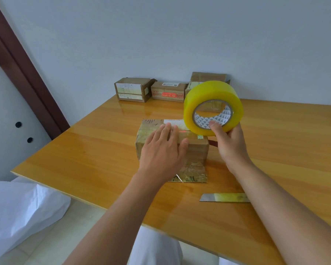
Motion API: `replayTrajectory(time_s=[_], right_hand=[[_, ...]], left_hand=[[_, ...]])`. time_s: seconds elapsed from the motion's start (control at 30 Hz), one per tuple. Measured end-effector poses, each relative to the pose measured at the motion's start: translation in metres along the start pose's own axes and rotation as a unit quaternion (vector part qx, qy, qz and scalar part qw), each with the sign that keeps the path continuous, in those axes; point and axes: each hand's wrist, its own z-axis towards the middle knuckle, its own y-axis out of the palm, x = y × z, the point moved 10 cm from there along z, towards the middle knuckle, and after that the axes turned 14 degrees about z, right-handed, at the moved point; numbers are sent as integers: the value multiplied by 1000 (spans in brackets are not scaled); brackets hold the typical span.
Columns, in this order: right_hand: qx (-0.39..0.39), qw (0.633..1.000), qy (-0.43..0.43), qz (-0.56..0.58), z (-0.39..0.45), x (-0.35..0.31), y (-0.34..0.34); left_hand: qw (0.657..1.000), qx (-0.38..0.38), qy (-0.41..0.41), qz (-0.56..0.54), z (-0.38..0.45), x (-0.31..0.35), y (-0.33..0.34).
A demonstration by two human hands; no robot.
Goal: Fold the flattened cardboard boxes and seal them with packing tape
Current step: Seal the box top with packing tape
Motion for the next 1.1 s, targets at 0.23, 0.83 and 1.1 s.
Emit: replayTrajectory(time_s=[0.23,0.83,1.1], right_hand=[[6,1000,2,-6,-1,-1,2],[-1,999,37,-8,-1,3,13],[69,998,6,-11,7,-18,-12]], left_hand=[[999,-17,40,-31,5,2,-1],[998,-7,57,-28,11,12,0],[999,1,47,-27,9,8,-3]])
